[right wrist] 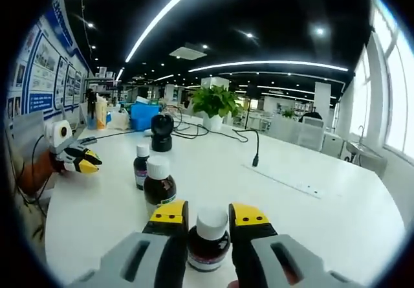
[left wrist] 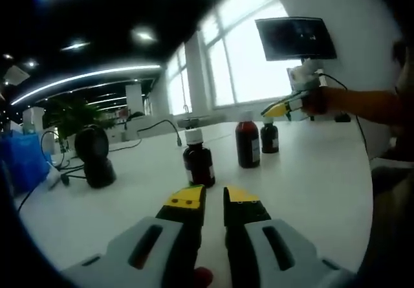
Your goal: Rotate the medicine bottle to make it face forward pick up the medicine bottle inspect the drug traceability code place the medicine on the table
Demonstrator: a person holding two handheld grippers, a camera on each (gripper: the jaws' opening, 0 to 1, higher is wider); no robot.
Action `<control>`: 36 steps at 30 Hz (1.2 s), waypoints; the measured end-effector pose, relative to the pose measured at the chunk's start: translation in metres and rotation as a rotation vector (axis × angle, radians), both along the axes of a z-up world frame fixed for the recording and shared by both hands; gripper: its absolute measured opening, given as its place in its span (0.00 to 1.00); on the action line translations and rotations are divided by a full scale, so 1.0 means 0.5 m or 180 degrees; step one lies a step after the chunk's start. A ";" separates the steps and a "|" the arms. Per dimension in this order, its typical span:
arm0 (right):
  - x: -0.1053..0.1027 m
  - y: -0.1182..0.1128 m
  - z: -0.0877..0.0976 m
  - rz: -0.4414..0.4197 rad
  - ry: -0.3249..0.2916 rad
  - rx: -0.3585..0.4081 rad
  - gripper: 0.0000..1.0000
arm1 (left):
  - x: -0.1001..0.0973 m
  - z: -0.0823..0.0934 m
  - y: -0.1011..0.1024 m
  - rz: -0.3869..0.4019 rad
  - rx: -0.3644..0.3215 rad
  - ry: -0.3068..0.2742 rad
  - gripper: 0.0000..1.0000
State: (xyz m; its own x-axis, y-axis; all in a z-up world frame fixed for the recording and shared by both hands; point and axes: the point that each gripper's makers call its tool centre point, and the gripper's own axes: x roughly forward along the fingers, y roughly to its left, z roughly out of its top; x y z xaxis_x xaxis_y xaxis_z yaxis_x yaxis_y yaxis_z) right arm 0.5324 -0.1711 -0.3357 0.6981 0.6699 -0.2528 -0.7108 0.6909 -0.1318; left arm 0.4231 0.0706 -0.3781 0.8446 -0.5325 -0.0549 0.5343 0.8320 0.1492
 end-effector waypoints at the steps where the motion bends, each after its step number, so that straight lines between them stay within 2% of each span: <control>1: 0.000 0.000 0.000 -0.0002 -0.0009 -0.0009 0.21 | -0.003 -0.002 0.000 -0.0018 0.0003 0.0007 0.05; 10: 0.008 -0.005 -0.012 -0.0074 0.0037 -0.0064 0.16 | -0.016 -0.006 0.003 -0.0067 -0.0010 0.0025 0.05; 20: 0.009 -0.004 -0.013 -0.0165 0.0036 -0.0050 0.16 | -0.025 -0.012 0.003 -0.0068 0.0059 0.0042 0.05; 29: 0.009 -0.009 -0.013 -0.0487 0.0022 -0.0086 0.16 | -0.025 -0.018 0.005 -0.0083 0.0030 0.0059 0.05; 36: 0.007 -0.012 -0.013 -0.0754 -0.0042 -0.0007 0.16 | -0.023 -0.024 0.003 -0.0044 0.0170 -0.0003 0.05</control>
